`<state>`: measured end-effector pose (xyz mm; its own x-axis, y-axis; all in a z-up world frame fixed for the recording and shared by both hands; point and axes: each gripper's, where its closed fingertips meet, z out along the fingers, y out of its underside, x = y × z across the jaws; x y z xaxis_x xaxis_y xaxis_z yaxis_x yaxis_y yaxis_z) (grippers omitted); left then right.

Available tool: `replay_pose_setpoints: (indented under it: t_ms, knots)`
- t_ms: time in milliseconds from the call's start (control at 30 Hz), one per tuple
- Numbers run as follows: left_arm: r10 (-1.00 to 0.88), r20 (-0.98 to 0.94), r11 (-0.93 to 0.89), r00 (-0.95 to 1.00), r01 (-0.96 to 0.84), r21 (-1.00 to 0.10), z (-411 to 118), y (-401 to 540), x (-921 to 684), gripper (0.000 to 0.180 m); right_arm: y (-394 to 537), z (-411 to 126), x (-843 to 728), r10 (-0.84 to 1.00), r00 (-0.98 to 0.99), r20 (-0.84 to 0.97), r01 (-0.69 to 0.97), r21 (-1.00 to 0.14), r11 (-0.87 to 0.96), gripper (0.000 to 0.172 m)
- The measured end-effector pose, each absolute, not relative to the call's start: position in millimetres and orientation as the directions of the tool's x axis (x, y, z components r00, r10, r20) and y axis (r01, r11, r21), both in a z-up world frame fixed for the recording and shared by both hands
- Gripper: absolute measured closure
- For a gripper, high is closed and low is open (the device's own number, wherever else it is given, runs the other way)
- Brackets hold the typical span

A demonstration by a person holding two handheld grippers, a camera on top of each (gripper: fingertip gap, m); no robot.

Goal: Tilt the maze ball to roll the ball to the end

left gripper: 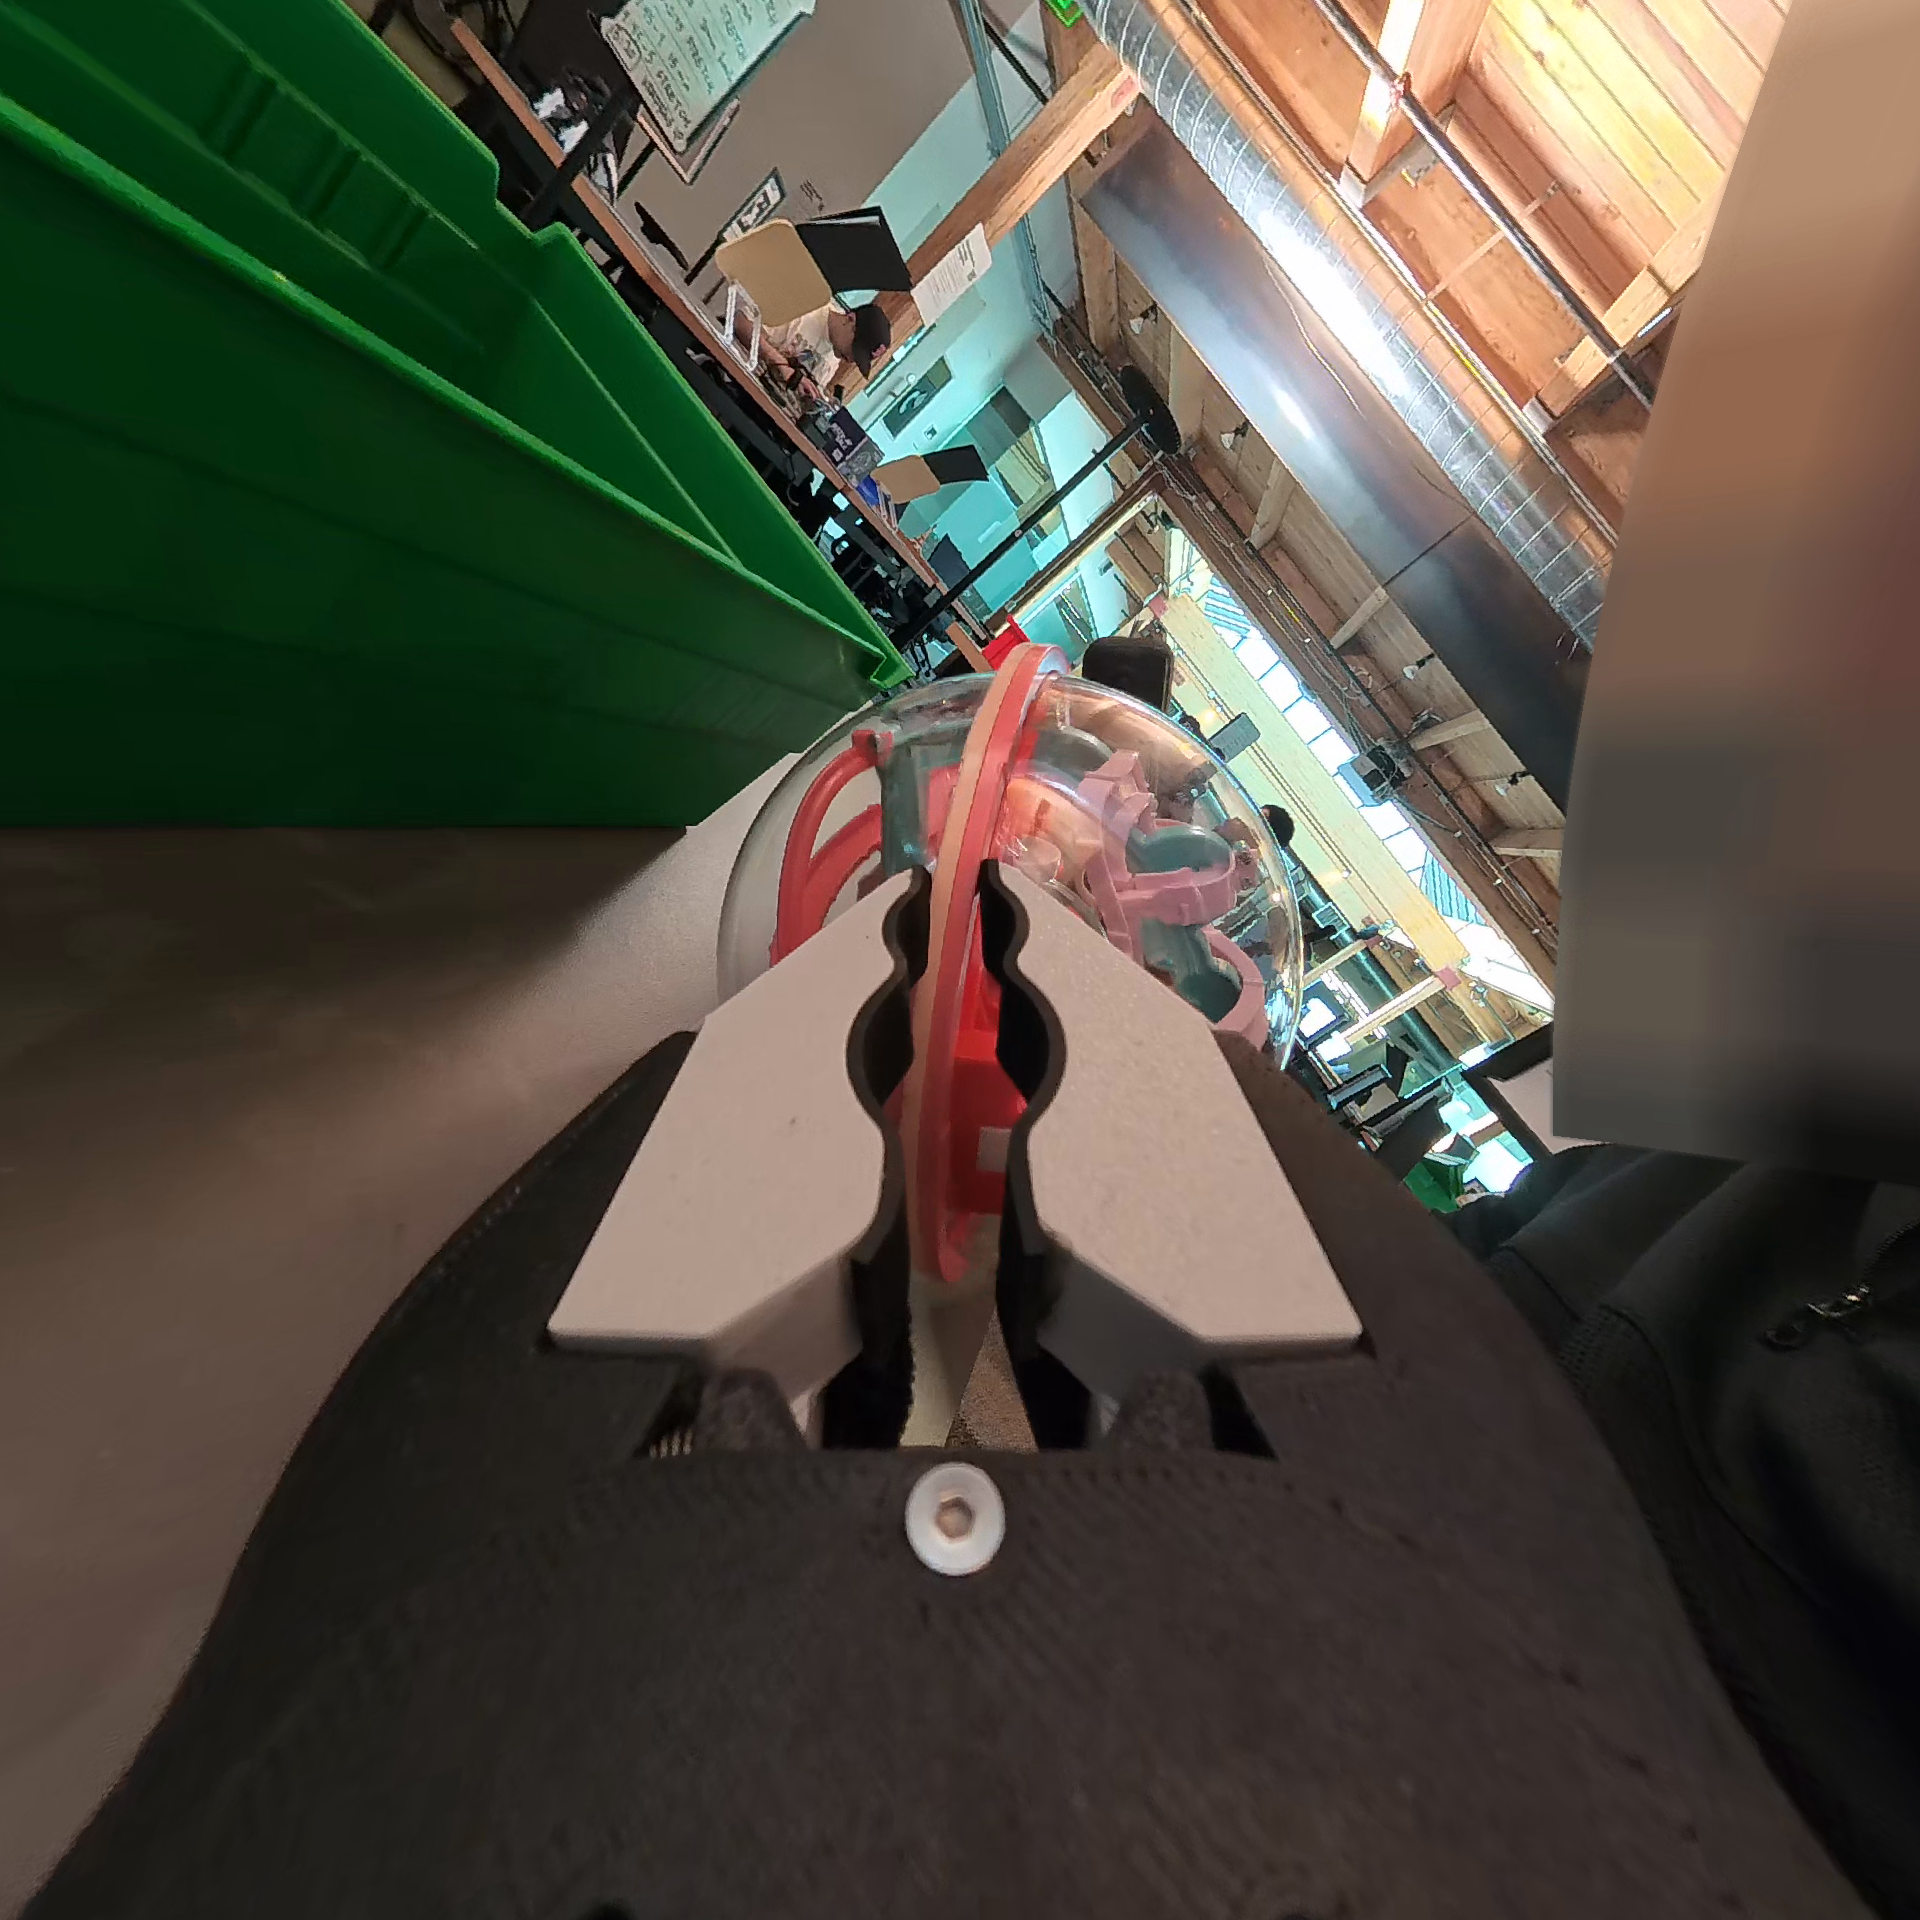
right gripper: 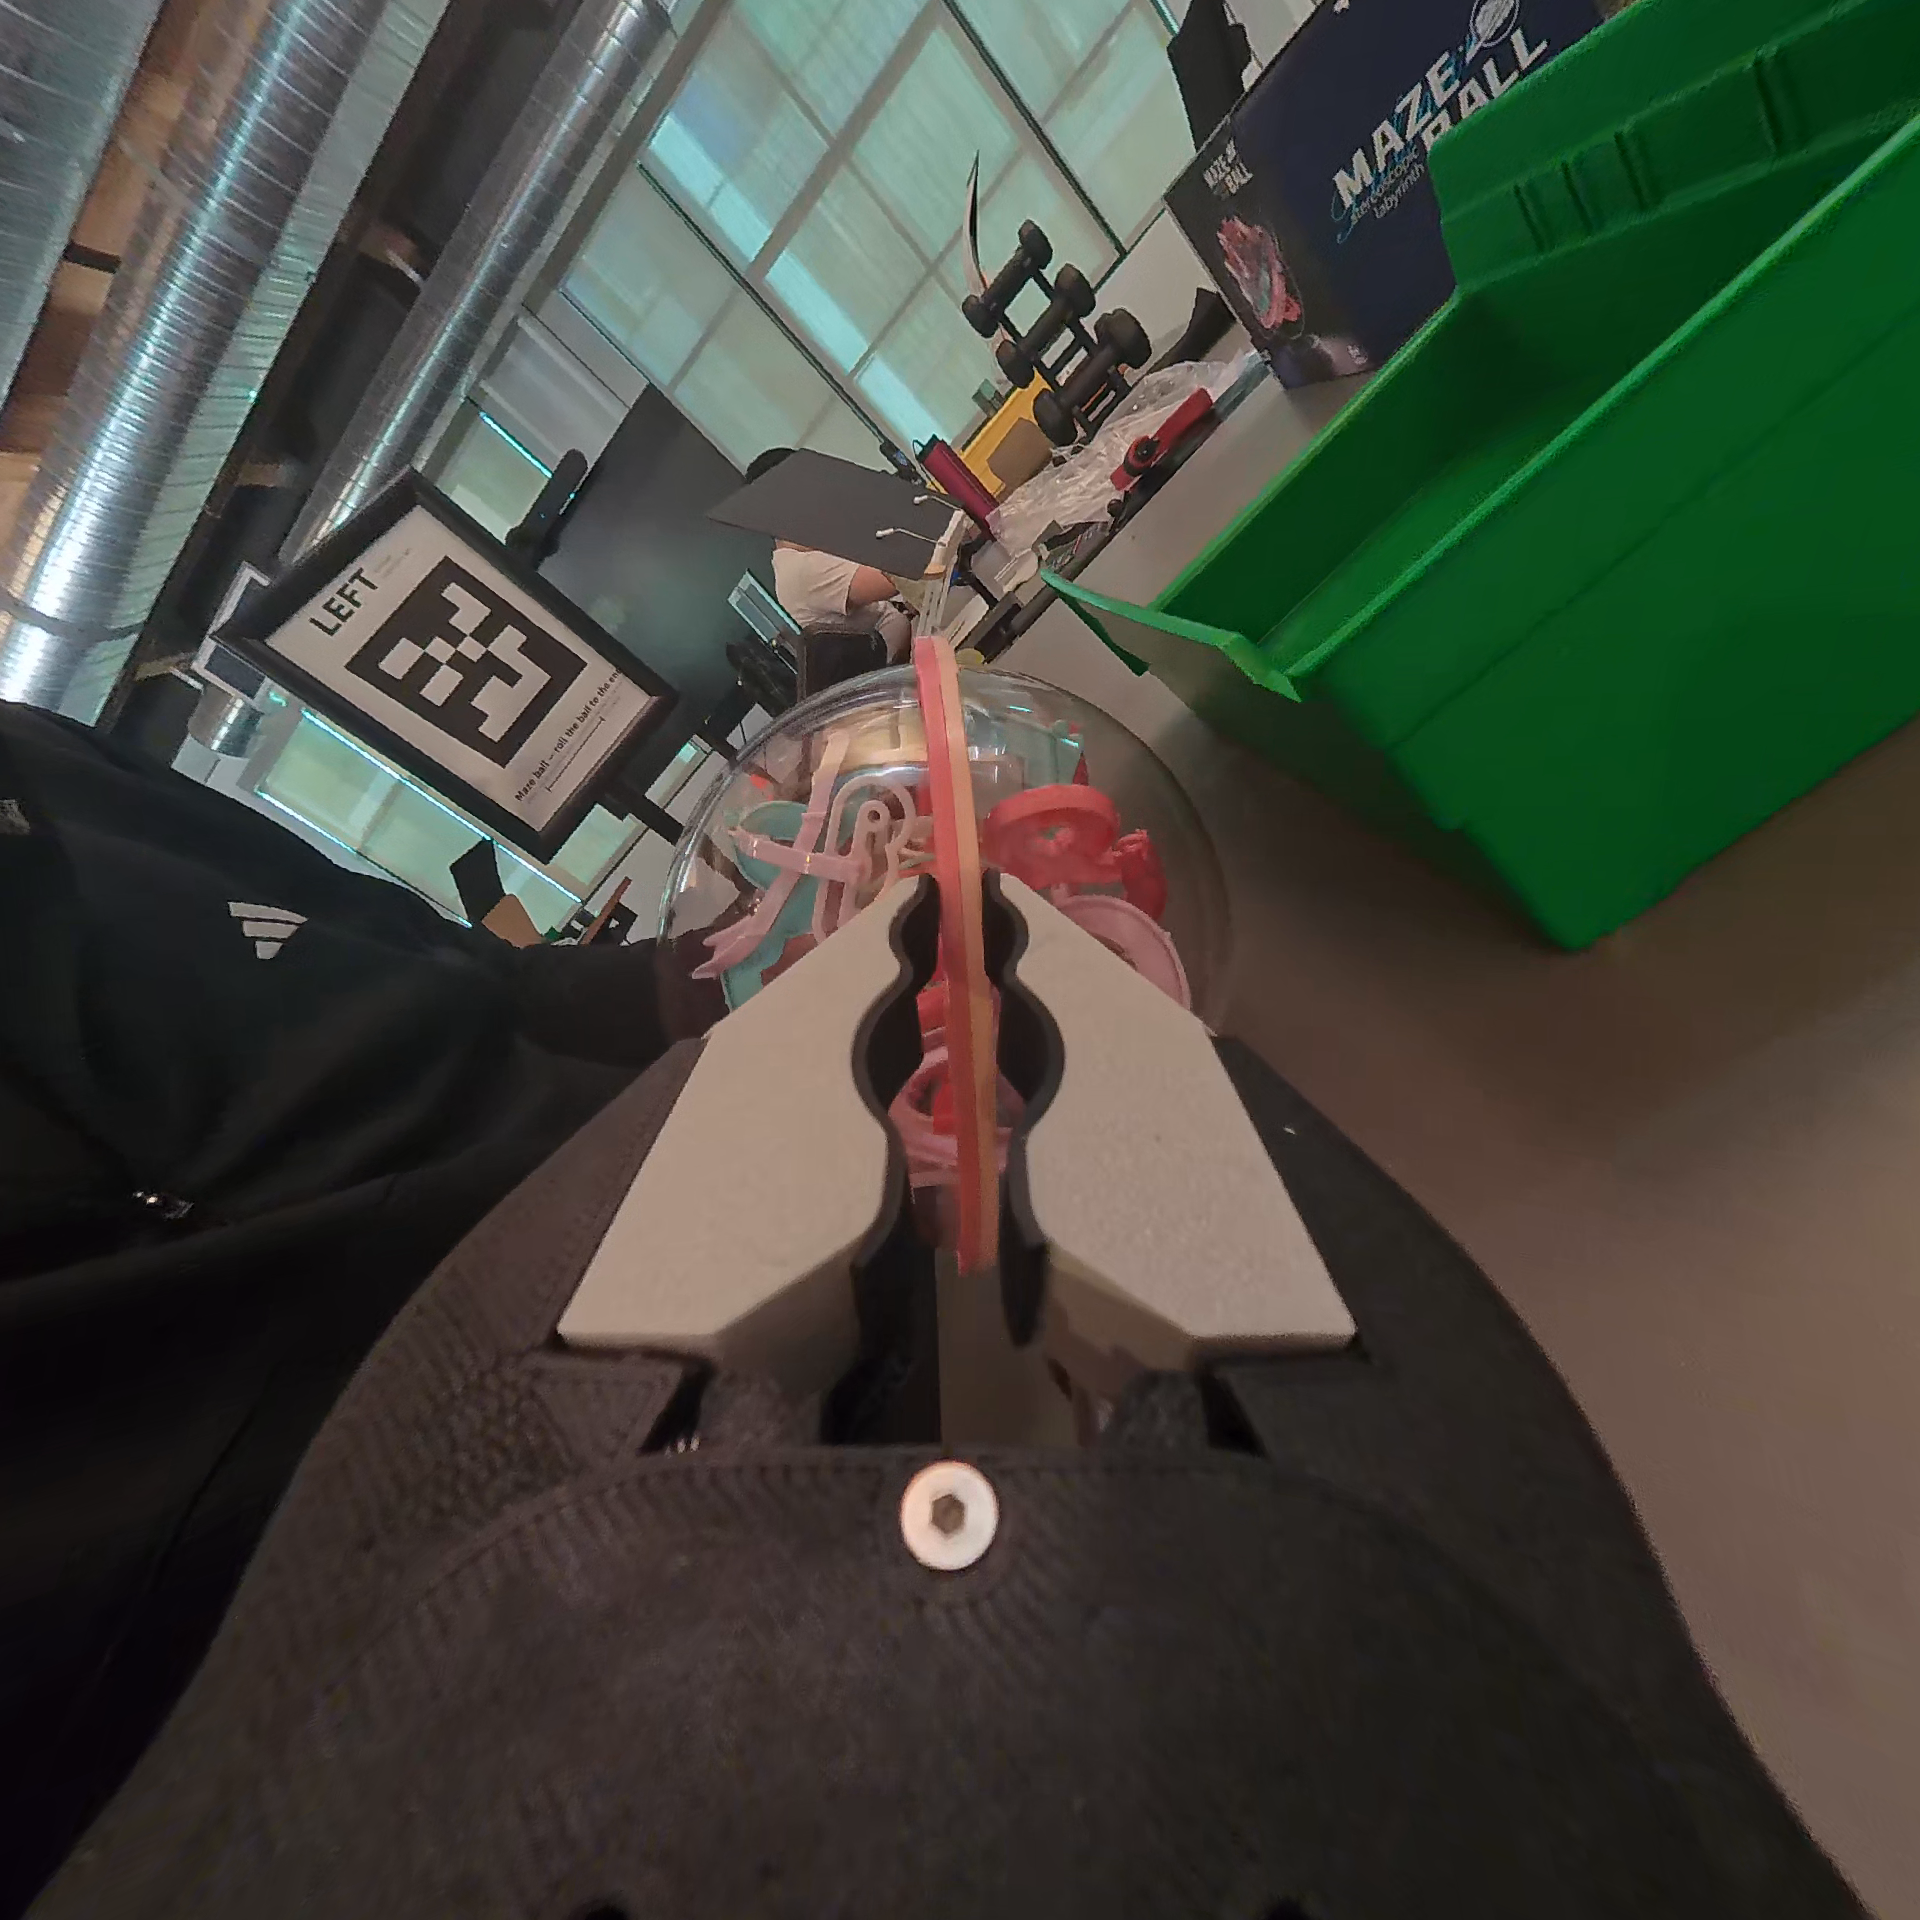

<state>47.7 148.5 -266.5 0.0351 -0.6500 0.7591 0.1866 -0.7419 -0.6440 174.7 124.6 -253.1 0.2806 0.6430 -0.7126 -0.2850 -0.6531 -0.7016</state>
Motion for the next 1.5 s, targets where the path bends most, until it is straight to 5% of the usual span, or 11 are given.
replay_pose_setpoints:
  t_ms: [1500]
  knots:
    - [-0.672, 0.74, -0.725, 0.007, 0.195, -0.661, -262.6, 149.2, 63.6, 0.173, 138.6, -229.7, 189.0, 0.68, 0.307, -0.666, -0.285, -0.746, -0.602, 0.165]
